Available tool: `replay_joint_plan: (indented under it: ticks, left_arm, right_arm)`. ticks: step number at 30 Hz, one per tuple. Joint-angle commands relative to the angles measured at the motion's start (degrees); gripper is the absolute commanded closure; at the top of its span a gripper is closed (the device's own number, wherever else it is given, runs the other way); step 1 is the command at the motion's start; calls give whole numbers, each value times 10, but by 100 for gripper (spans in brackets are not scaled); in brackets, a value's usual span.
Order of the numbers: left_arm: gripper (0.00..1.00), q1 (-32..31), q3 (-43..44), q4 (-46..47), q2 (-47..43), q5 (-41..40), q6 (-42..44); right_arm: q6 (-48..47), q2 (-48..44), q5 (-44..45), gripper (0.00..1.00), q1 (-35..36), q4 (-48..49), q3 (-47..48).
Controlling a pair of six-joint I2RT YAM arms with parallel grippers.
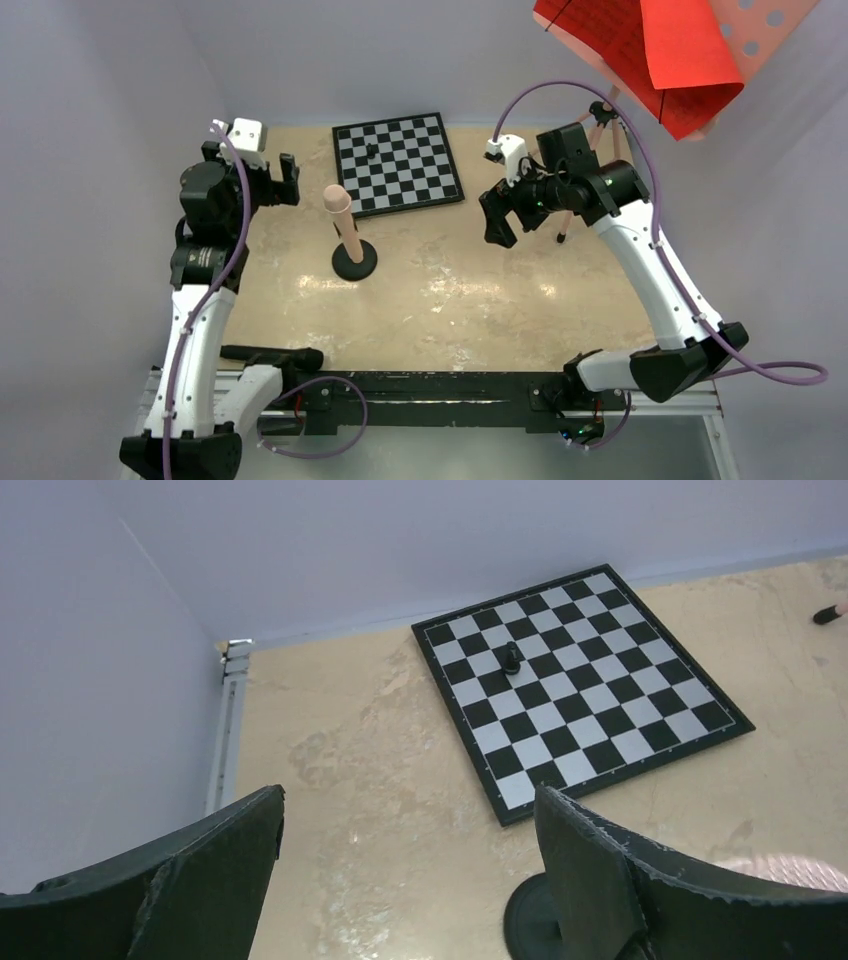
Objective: Pack up the instrument practice props
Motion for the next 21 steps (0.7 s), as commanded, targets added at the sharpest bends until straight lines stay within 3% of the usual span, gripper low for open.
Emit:
replay_joint_plan:
  ticks: [1, 11, 14, 17, 21]
  left_arm:
    - [0, 9, 0, -82, -70, 64, 95]
    - [0, 10, -71, -234, -162, 148, 217]
    - [0, 10, -95, -261, -163, 255, 257]
    - [1, 9, -102, -326, -145, 425, 368]
    - [1, 7, -126, -267, -128, 467, 320]
  right_arm:
    - [20, 1, -2, 1, 4, 9, 2]
    - [-71, 24, -77, 1, 3, -27, 43]
    - [-69, 33, -108, 1, 9, -30, 64]
    - [-60, 54, -159, 1, 22, -37, 110]
    - [-52, 86, -165, 1, 63, -36, 169]
